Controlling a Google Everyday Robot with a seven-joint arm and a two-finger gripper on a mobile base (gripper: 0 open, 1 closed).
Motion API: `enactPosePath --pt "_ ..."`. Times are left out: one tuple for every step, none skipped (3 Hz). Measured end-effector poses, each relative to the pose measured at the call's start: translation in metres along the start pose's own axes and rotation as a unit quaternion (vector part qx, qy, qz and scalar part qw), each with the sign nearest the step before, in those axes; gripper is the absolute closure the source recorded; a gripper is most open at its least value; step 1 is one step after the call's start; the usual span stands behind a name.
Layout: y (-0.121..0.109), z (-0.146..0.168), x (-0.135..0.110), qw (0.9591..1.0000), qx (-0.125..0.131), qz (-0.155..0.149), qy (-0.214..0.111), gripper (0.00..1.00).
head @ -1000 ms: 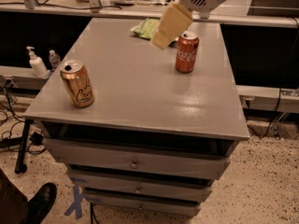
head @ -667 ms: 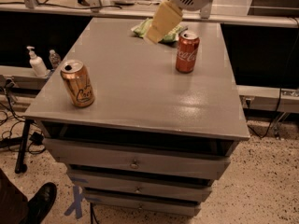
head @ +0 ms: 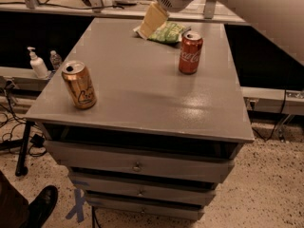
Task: Move green jalapeno chip bag near orange can
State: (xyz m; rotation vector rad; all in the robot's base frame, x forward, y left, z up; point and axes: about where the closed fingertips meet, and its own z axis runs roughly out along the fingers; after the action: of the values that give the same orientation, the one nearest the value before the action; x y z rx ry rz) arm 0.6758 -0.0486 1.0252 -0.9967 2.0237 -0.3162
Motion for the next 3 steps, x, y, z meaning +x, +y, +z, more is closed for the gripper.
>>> enactPosePath --pt "-0.007 0.053 0.002 0.9995 0.009 0.022 0.02 0.0" --pt "-0.011 0.1 0.005 0.9985 0.012 0.039 0.036 0.0" --pt "-0.016 0.137 0.013 0.997 0.012 0.053 0.055 0.0"
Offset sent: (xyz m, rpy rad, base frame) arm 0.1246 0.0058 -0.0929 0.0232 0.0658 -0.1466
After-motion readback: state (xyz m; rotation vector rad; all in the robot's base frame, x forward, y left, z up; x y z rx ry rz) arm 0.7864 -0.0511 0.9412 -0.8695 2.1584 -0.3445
